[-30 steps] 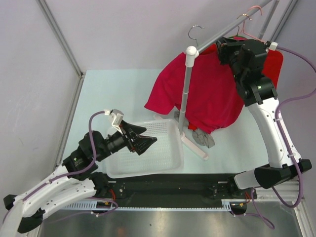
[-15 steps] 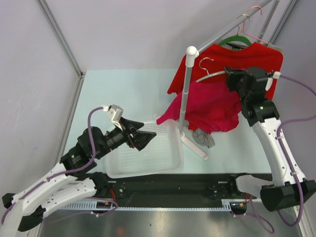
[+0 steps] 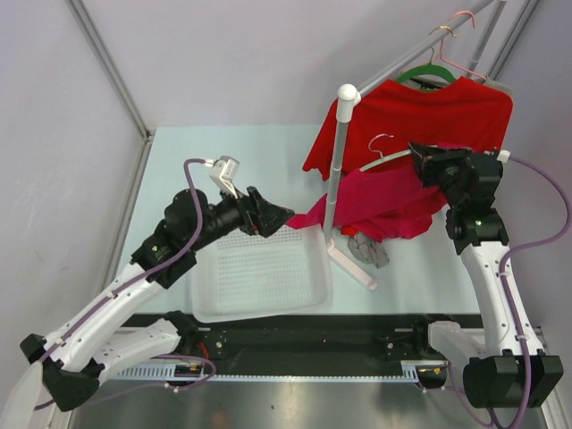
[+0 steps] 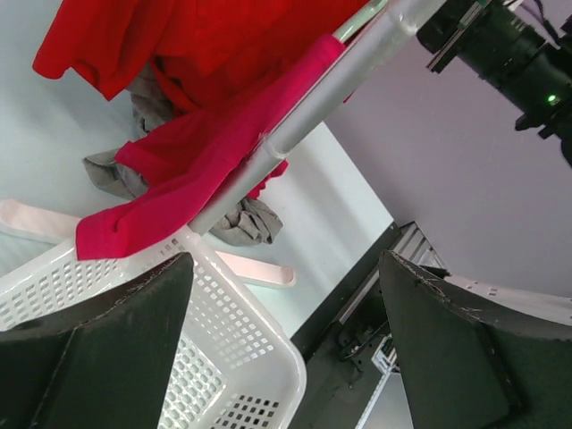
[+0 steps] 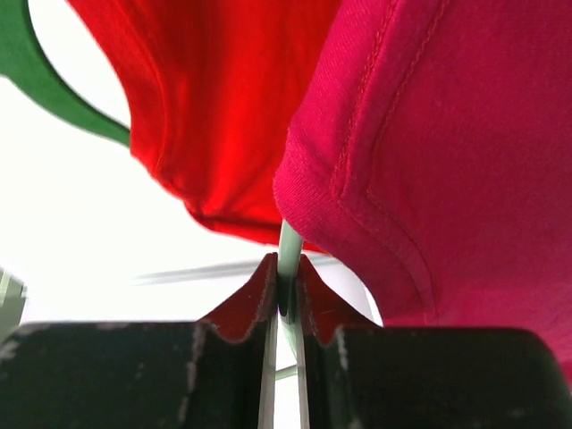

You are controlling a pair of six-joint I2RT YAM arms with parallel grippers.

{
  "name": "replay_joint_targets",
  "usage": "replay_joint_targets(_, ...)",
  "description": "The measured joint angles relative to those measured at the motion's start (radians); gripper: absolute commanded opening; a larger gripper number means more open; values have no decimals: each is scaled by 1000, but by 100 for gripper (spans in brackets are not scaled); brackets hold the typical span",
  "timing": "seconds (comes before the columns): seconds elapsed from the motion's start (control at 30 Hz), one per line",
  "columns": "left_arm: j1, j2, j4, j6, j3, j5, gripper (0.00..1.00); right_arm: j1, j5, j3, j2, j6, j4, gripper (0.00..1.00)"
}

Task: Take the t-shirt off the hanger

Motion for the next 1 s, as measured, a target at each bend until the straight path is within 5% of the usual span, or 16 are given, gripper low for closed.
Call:
replay_joint_targets(0.23, 110, 139, 20, -28, 104, 150, 84, -15, -108, -16, -15, -13, 39, 0)
replay_joint_targets(0.43, 155, 254, -10, 0, 200, 233, 70, -40, -165, -45, -45, -21, 59, 0)
replay_joint_targets(0.67, 156, 413, 11, -2, 309, 379, 84, -30, -185, -63, -24, -13, 122, 0)
replay_joint_targets(1.0, 156, 532, 51, 25, 331, 472, 75, 45, -147, -60, 12, 82, 163, 0)
